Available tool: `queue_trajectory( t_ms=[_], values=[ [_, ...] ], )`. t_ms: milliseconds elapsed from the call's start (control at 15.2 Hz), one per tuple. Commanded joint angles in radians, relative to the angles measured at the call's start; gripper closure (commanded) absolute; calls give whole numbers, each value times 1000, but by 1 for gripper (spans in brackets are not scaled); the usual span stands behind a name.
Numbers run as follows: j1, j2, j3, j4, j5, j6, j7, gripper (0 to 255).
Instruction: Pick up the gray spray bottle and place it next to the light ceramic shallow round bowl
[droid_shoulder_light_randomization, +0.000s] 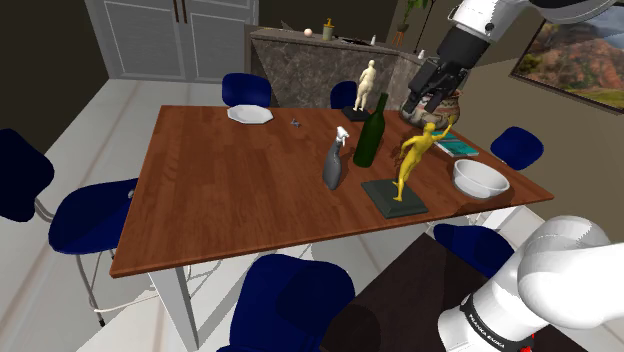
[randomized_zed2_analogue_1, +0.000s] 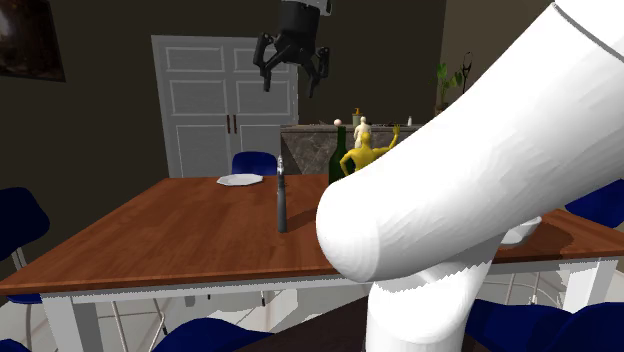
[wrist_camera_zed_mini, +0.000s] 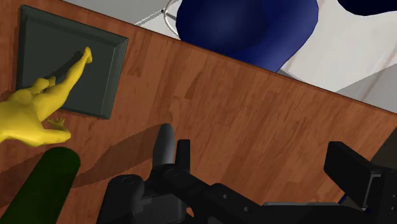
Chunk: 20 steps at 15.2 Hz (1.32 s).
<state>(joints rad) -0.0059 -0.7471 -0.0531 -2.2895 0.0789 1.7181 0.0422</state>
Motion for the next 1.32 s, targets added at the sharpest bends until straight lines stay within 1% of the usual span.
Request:
queue_trajectory(
  t_ms=[0, 330, 594, 990, 1254],
  values=[
    [0, 0, 0, 0, 0, 0, 0, 0],
    [-23, 27, 37, -152, -19, 246, 47, 0],
    [-45, 89, 66, -241, -37, 450, 91, 0],
    [-97, 254, 118, -315, -89, 764, 180, 0],
    [-162, 402, 169, -320, -164, 965, 275, 0]
  ],
)
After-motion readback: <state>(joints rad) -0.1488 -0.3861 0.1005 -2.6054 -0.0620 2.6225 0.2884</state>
